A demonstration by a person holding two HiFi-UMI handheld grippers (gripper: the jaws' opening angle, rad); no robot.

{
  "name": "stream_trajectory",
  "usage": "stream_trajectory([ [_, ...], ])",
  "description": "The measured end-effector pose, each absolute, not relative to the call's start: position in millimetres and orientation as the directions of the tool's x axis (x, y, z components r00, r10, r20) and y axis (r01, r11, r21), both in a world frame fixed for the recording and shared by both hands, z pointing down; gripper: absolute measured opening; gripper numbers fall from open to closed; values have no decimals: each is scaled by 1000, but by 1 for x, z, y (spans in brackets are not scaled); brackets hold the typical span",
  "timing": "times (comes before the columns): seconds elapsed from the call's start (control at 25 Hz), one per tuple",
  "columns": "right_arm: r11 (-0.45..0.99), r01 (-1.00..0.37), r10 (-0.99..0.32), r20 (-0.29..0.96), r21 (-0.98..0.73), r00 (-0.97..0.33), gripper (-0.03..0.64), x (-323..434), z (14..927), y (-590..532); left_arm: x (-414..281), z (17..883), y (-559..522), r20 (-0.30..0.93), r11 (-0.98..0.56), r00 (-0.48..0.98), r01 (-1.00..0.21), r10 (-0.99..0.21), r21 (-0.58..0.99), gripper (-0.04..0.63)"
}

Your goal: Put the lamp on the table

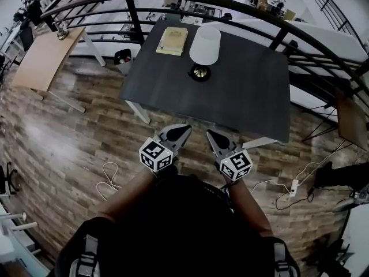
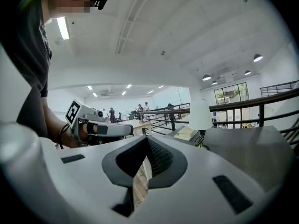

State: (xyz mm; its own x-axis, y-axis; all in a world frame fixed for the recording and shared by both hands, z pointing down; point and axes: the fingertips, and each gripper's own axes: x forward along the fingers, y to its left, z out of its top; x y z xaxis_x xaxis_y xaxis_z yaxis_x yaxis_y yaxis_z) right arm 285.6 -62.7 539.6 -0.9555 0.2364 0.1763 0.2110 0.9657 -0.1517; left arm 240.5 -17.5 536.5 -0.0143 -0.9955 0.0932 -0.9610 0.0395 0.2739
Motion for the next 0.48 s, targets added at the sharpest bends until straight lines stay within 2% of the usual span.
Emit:
stream_trajectory([
  [0.48,961,227,249,142,-159,-958,15,342,530,-46,297,527,3,92,52,-30,-968,-995,247,9],
])
